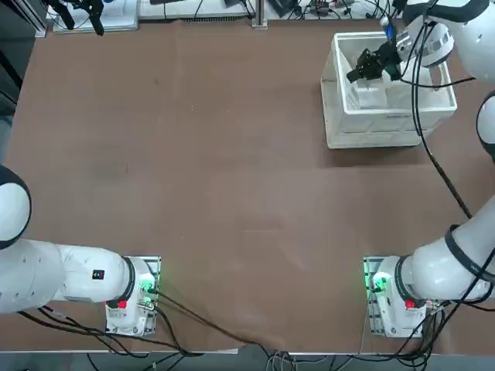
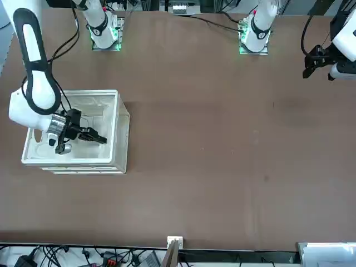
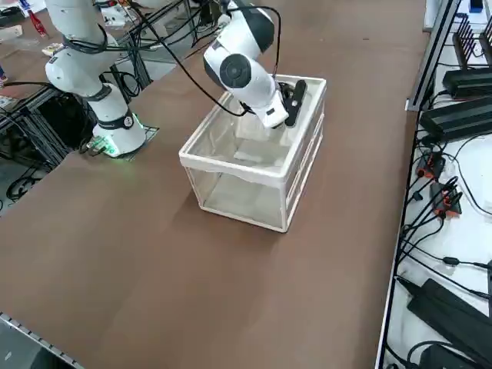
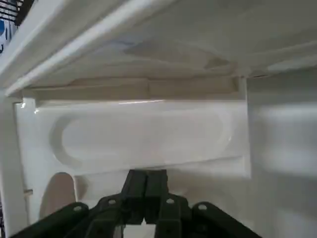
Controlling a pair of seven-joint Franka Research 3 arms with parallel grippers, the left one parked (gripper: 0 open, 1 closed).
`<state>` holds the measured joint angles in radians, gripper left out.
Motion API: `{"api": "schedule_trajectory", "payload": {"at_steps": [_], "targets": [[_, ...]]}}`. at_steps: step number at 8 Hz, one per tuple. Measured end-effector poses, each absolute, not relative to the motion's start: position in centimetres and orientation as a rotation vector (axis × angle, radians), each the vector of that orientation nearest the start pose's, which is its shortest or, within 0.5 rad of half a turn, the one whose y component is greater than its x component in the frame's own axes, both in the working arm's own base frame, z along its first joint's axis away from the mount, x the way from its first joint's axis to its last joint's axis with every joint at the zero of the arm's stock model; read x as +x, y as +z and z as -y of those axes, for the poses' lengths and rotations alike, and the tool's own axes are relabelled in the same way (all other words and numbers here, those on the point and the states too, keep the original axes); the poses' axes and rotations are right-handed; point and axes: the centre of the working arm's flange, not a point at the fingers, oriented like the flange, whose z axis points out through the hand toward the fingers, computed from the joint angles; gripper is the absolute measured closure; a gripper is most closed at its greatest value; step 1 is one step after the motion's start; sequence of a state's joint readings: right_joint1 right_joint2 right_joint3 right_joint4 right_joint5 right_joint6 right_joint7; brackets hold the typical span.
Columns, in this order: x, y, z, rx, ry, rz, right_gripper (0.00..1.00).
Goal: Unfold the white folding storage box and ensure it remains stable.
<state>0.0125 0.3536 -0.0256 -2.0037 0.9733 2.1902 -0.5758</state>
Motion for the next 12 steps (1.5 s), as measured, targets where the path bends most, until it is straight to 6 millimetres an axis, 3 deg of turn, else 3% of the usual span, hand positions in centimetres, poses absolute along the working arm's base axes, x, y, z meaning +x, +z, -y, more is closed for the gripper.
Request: {"api": "schedule_trajectory", "payload": {"at_steps": [5, 9, 12], "targets": [[59.4, 24.8, -6.3, -2.287, -0.136, -0.251, 0.99], [58.9, 23.2, -5.8, -2.234, -0.184, -0.277, 0.99], [59.5, 24.6, -5.7, -2.34, -0.177, -0.115, 0.99]]}}
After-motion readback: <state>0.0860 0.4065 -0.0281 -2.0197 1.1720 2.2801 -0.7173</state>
